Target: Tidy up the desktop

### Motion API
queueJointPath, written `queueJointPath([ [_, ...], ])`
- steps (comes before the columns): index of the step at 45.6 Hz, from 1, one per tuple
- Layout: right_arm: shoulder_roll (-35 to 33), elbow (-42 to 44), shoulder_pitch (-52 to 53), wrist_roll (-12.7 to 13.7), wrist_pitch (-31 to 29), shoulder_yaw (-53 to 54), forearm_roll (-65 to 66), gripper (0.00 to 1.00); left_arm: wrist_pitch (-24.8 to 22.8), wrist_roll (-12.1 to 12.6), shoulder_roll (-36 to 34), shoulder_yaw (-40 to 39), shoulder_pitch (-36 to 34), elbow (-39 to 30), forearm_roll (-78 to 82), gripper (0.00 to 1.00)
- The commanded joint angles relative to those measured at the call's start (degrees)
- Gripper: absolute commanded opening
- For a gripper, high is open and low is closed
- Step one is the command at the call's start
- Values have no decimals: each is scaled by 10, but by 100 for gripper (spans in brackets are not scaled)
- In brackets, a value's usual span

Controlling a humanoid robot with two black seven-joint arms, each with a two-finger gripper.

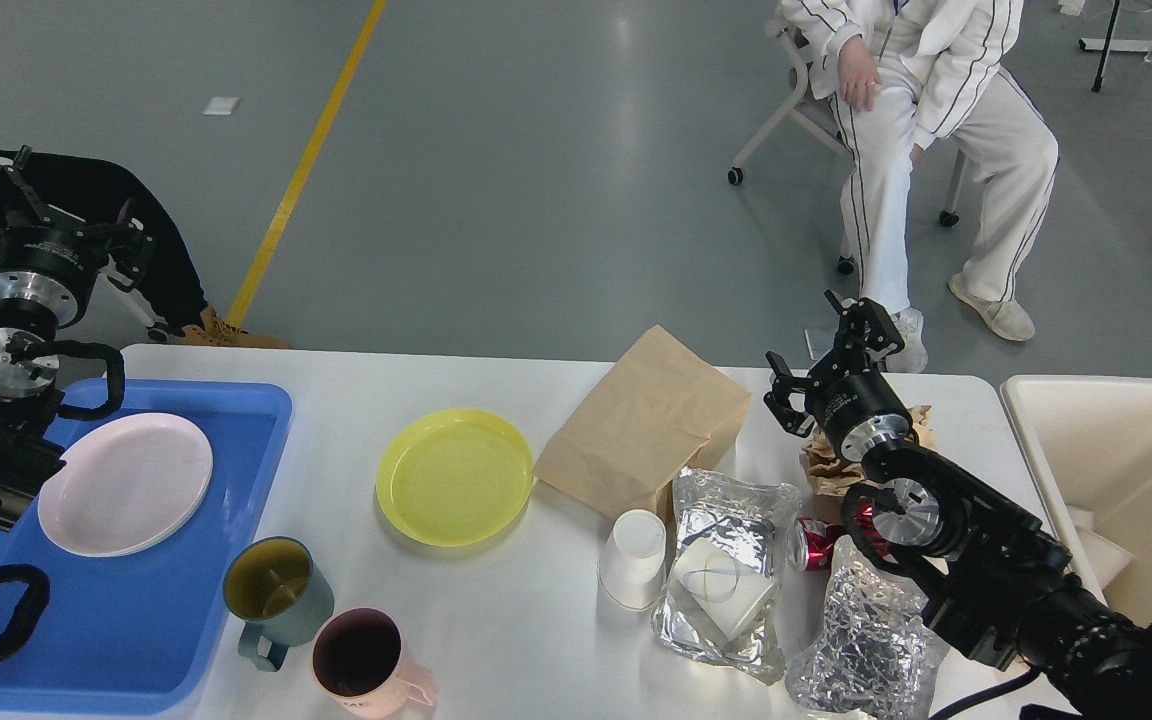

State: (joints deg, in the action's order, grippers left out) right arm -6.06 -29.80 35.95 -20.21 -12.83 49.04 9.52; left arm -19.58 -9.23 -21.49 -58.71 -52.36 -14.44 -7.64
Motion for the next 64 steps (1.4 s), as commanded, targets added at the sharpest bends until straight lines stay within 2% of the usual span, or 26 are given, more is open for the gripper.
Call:
queueJointPath([
  [1, 0, 0, 0, 0, 0, 0, 0, 100, -4, -1, 1, 1, 6, -7, 0, 97],
  [32, 0, 0, 0, 0, 0, 0, 0, 100, -5, 4, 0, 14, 2, -16, 0, 97],
  [44, 0, 0, 0, 0, 0, 0, 1, 100, -18, 8, -23, 90, -30, -15, -3, 97],
  [47, 0, 0, 0, 0, 0, 0, 0, 100, -18, 10, -26, 120, -37, -13, 1, 97],
  [58, 0, 0, 0, 0, 0, 0, 0, 100, -19, 10, -64, 406, -78, -14, 3, 97],
  [64, 0, 0, 0, 0, 0, 0, 1, 100, -54, 10, -82, 561, -116, -15, 3, 97],
])
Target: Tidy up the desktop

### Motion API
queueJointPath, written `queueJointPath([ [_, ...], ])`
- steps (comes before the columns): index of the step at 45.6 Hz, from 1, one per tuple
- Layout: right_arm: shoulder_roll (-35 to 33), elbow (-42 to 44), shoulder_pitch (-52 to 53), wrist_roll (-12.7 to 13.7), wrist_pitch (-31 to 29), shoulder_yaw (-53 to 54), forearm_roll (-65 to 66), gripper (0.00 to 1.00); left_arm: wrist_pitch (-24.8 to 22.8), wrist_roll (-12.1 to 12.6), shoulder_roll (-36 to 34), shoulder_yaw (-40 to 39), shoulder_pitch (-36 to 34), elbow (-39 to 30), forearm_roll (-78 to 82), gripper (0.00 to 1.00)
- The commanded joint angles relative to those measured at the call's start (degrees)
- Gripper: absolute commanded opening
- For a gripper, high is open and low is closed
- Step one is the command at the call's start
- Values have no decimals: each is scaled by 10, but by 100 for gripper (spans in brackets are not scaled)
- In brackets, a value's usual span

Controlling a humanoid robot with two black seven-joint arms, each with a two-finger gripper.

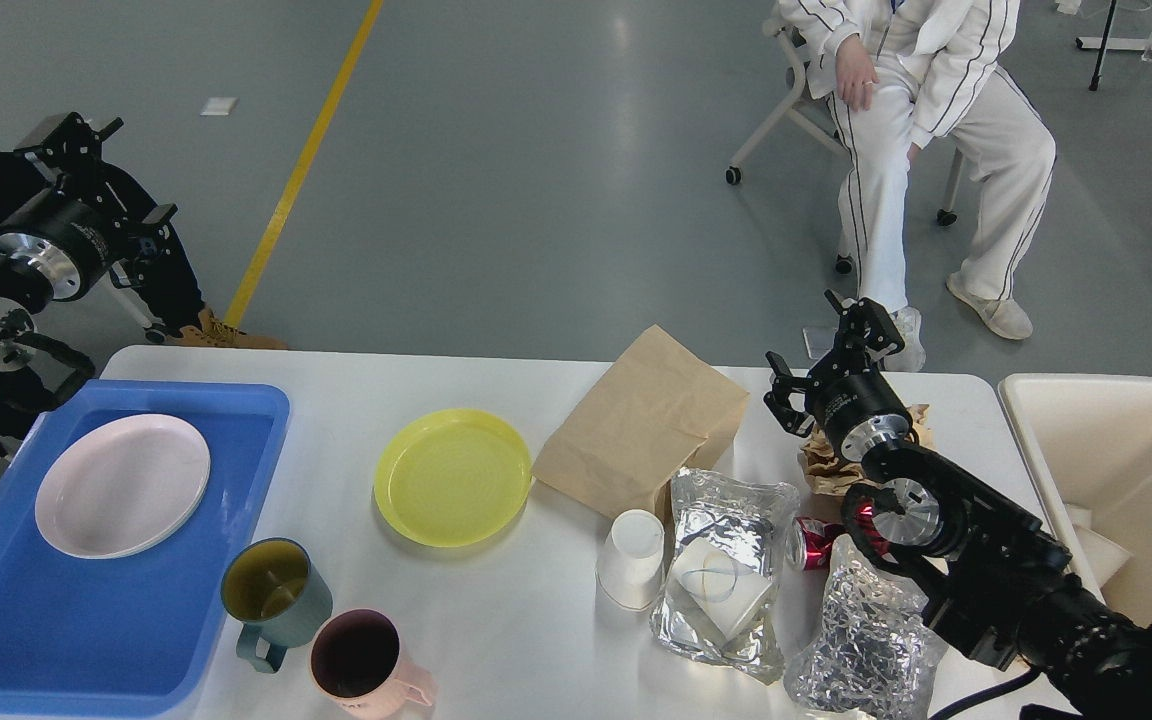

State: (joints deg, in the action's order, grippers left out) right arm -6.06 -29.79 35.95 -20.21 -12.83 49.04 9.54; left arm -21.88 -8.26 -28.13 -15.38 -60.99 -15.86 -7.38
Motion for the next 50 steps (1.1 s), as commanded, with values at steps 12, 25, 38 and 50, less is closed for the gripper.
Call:
queueJointPath([
  [12, 0, 0, 0, 0, 0, 0, 0, 100, -208, 35, -45, 336, -91, -11, 2, 97],
  [25, 0, 0, 0, 0, 0, 0, 0, 100, -281, 76, -55, 641, -167, -37, 3, 97],
  [38, 0, 0, 0, 0, 0, 0, 0, 100, -331, 76, -29, 866, -244, -58, 4, 97],
  [50, 0, 0, 0, 0, 0, 0, 0, 100, -331, 75, 40, 1010, -323, -156, 4, 97],
])
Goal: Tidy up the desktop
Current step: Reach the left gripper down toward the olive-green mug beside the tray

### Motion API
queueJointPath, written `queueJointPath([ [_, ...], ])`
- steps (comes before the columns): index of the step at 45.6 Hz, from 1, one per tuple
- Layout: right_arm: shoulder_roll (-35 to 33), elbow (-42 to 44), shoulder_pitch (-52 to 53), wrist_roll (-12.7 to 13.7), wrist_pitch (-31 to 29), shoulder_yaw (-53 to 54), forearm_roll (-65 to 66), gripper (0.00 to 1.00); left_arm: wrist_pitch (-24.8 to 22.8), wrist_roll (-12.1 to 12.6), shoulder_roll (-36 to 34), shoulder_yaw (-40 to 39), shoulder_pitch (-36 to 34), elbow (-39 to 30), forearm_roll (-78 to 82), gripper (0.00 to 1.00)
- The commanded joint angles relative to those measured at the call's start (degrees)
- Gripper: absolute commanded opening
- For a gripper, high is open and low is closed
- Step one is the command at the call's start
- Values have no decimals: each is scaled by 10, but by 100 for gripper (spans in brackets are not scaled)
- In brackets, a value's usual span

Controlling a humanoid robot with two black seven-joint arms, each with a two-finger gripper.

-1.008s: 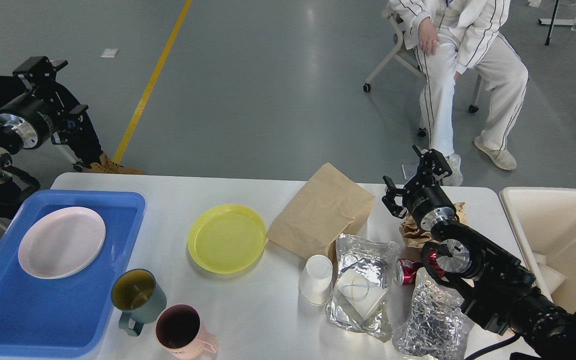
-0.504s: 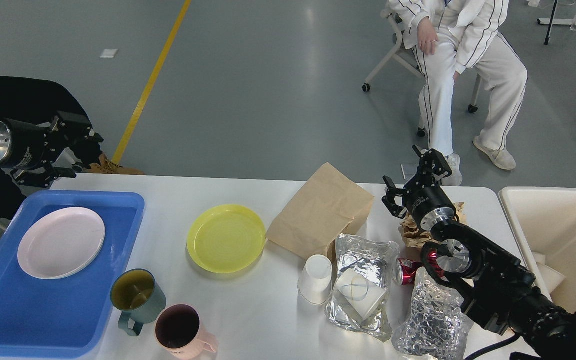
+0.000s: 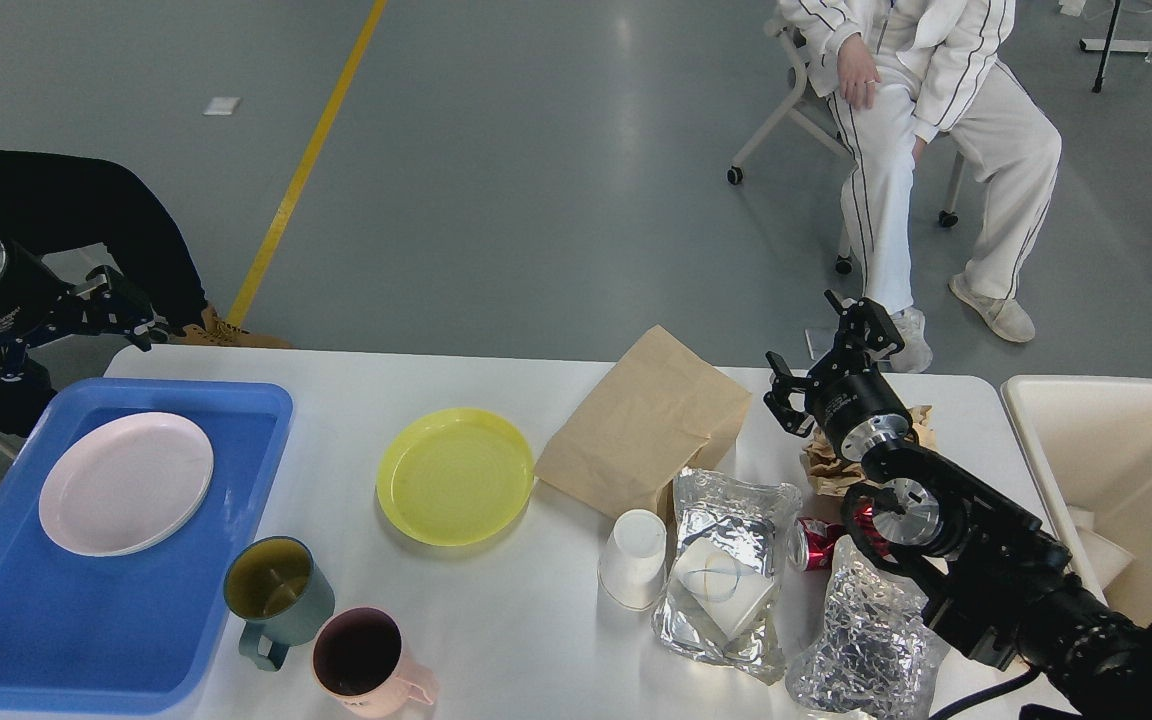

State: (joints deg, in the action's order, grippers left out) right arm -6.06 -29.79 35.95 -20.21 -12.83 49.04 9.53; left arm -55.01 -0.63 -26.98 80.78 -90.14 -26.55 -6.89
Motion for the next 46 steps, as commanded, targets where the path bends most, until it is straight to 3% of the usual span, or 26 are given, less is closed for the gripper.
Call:
queueJointPath([
  [1, 0, 0, 0, 0, 0, 0, 0, 100, 0, -1, 37, 53, -36, -60, 0, 97],
  [22, 0, 0, 0, 0, 0, 0, 0, 100, 0, 0, 90, 106, -194, -301, 50, 97],
  [35, 0, 0, 0, 0, 0, 0, 0, 100, 0, -1, 126, 89, -175, -304, 63, 97],
  [46, 0, 0, 0, 0, 0, 0, 0, 100, 0, 1, 128, 76, -105, -295, 64, 97],
])
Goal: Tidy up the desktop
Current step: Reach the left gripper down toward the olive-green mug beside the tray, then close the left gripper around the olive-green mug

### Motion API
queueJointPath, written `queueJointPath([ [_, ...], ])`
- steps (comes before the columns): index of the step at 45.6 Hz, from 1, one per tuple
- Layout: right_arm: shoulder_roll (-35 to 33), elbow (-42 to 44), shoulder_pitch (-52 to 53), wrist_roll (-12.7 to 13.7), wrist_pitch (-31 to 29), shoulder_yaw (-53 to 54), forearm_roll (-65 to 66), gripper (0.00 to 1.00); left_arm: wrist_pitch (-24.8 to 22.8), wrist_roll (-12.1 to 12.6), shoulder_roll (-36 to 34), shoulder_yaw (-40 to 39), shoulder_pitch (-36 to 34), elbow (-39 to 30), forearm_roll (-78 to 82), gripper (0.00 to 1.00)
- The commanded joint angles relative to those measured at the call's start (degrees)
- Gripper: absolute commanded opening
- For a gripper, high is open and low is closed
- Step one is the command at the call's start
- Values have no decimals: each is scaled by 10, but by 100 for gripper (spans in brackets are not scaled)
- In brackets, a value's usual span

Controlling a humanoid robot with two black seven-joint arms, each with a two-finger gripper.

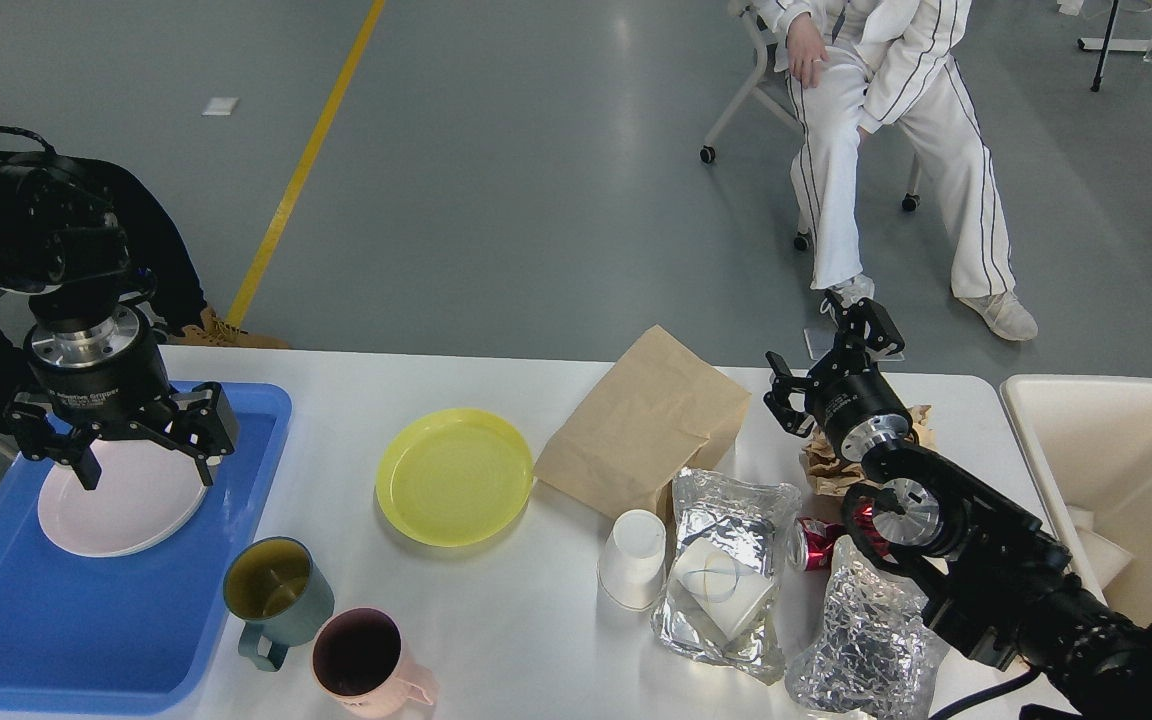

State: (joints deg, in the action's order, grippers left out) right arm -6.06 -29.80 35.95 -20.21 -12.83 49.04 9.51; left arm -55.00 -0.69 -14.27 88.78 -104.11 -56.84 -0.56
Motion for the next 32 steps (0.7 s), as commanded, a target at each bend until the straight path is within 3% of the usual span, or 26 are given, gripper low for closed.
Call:
queueJointPath([
  [1, 0, 0, 0, 0, 0, 0, 0, 100, 0, 1, 6, -4, 48, 12, 1, 97],
  [12, 0, 0, 0, 0, 0, 0, 1, 100, 0, 1, 24, -39, 125, 47, 0, 97],
  [32, 0, 0, 0, 0, 0, 0, 0, 100, 0, 1, 41, -56, 173, 60, 0, 97],
])
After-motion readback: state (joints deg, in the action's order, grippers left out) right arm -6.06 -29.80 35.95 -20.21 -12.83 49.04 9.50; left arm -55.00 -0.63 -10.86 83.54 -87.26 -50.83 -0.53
